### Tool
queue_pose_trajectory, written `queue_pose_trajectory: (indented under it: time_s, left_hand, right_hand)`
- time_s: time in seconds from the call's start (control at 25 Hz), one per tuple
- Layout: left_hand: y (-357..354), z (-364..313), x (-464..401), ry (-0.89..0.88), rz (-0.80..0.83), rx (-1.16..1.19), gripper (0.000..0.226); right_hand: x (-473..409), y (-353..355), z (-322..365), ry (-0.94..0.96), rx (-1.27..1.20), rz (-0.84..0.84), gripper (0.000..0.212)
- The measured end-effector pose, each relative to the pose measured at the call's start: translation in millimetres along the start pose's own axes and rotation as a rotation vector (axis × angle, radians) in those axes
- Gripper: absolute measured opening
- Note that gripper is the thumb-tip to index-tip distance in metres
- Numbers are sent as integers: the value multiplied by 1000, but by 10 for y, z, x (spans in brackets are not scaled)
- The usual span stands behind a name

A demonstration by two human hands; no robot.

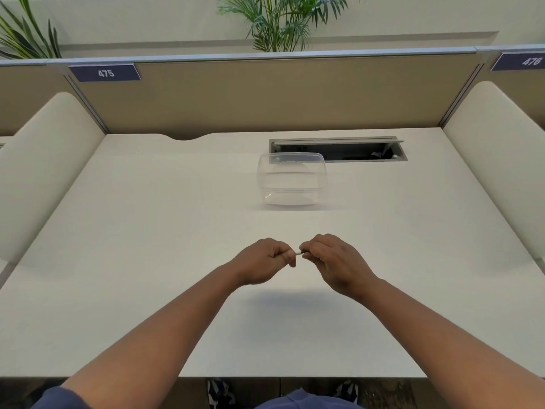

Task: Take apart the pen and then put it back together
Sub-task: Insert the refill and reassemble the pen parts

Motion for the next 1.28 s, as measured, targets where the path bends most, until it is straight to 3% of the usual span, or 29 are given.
queue_pose_trajectory:
  time_s: [0.12, 0.24, 0.32, 0.44, 0.52, 0.6, 0.72, 0.92, 1.12, 1.28]
  left_hand:
    - [2, -73, 13, -10, 68, 143, 36]
    - [-13, -92, -5, -21, 28, 63, 34]
    - [26, -92, -15, -37, -98, -180, 32]
    - [55, -154, 13, -177, -279, -563, 34]
    - [27, -180, 29, -232, -300, -634, 34]
    - [21, -139, -2, -168, -249, -544, 33]
    - [17, -20, -70, -3, -62, -213, 33]
    - [30, -50, -38, 49, 150, 224, 38]
    - [49, -109, -23, 96, 330, 379, 35]
    - [52, -142, -19, 86, 336, 349, 34]
  right_hand:
    - [-21, 34, 26, 8, -13, 22, 30]
    - [-43, 44, 34, -87, -56, 66, 28]
    - [-73, 1, 9, -339, -299, 142, 30]
    - [-28, -114, -36, -891, -902, 320, 31]
    - [20, -130, -22, -1046, -1067, 418, 31]
    - [-7, -87, -34, -943, -918, 414, 32]
    - [-95, 11, -36, -554, -464, 245, 34]
    - [-70, 82, -2, -49, -187, 75, 17]
    - [-61, 207, 59, 160, 9, -108, 25]
    - [-85, 204, 83, 161, 64, -89, 19]
Point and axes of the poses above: each hand's wrist, its own x-axis away from the middle knuckle, its own y-axis out of the back of the hand, z = x × y, the point moved 6 cm from there along -x, towards the middle knuckle, and after that the axes turned 1 degree about -y, right-handed, at the moved point
